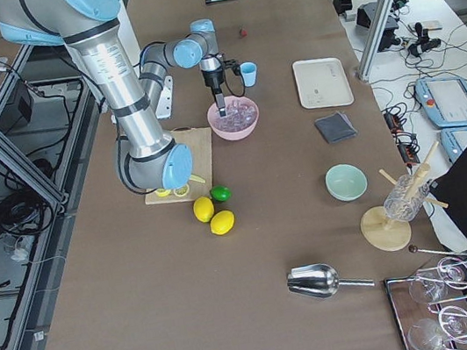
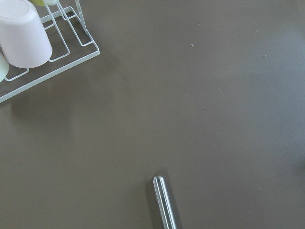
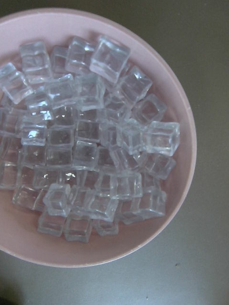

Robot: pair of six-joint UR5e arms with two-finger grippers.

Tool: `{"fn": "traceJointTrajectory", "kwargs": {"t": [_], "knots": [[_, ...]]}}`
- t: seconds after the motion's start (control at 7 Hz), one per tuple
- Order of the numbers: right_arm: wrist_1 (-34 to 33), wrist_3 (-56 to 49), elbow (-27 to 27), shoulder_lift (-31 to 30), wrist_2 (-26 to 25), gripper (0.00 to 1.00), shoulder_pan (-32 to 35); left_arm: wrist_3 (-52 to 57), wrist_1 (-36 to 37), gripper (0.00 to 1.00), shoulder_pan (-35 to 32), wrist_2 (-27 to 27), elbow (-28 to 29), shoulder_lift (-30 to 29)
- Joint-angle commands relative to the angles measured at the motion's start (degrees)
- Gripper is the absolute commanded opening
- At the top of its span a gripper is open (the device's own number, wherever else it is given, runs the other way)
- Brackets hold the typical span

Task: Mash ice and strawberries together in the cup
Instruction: 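Return the right gripper to the pink ice bowl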

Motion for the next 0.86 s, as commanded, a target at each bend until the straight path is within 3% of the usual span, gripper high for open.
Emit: {"fn": "traceJointTrajectory", "kwargs": {"t": [0.0, 0.29, 0.71], "knots": [[-1.4, -0.4, -0.7, 0.0, -1.0, 0.86, -1.3, 0.0, -0.1, 0.99, 0.0, 0.0, -0.1, 0.2], [-1.4, -5.5, -1.2, -0.2, -1.4, 0.84, -0.4, 0.1, -0.1, 0.99, 0.0, -0.1, -0.2, 0.6], [-1.3, -6.4, -3.9, 0.1, -6.1, 0.83, -3.4, 0.2, -0.1, 0.99, 0.0, -0.1, -0.1, 0.6]]}}
